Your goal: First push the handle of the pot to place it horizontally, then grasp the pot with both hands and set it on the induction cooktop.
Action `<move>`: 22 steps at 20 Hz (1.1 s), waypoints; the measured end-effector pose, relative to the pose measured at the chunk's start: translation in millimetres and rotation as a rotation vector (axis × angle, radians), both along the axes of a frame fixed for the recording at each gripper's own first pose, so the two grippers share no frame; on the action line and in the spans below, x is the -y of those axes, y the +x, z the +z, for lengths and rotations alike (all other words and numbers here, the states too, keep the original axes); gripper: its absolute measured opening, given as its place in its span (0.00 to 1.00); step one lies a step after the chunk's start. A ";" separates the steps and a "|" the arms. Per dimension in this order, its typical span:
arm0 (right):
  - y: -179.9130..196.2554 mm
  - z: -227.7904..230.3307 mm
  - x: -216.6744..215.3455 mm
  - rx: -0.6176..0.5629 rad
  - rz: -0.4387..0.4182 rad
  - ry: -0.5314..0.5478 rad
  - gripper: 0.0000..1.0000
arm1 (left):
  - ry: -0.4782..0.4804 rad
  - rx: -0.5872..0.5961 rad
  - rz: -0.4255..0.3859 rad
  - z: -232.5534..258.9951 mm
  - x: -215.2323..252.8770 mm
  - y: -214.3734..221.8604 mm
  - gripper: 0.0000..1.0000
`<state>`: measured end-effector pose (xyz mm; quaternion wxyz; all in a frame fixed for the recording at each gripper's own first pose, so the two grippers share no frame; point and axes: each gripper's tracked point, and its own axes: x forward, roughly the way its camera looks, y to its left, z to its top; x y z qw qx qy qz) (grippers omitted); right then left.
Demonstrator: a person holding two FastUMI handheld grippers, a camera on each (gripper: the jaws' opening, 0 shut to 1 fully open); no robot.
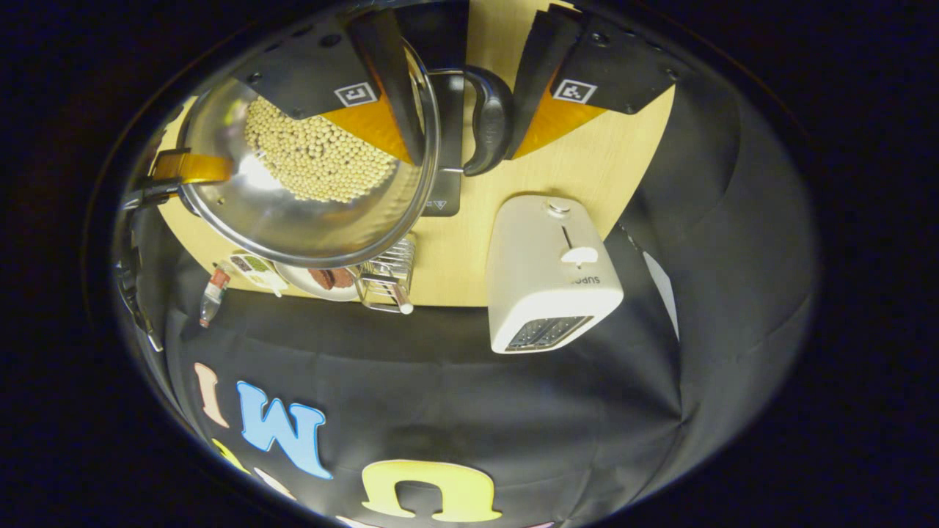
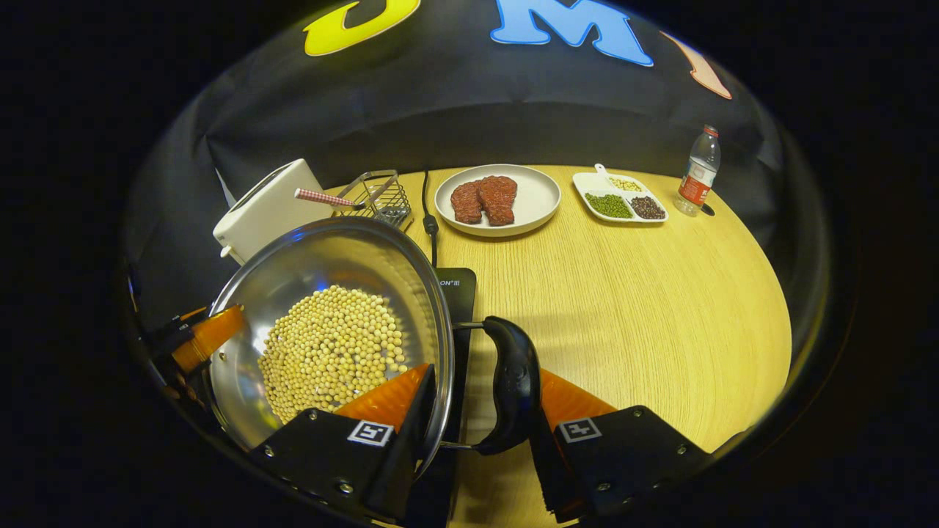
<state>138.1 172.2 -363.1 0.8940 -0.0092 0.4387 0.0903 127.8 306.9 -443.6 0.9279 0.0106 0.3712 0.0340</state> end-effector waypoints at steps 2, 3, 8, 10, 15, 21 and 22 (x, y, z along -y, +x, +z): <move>-0.6 0.5 0.5 0.002 -0.005 -0.002 0.67 | 0.017 0.039 0.005 11.3 -4.6 3.5 0.74; -0.3 1.8 1.4 0.009 -0.002 -0.008 0.63 | 0.015 0.055 0.014 18.0 -5.7 4.0 0.81; 6.3 40.4 7.1 0.125 0.010 -0.007 0.84 | 0.017 0.129 0.068 57.4 -10.6 -5.7 0.82; 8.1 65.4 11.2 0.187 0.013 0.015 0.84 | 0.034 0.177 0.091 81.8 -5.8 -9.0 0.88; 9.3 155.7 46.9 0.392 -0.035 0.057 0.84 | 0.024 0.325 0.103 157.7 47.2 -16.8 0.93; -12.4 267.1 109.7 0.590 -0.027 0.082 0.84 | 0.015 0.496 0.072 264.8 141.5 -17.4 0.99; -17.7 283.5 121.0 0.617 -0.027 0.083 0.84 | 0.020 0.535 0.067 285.7 158.8 -17.6 0.93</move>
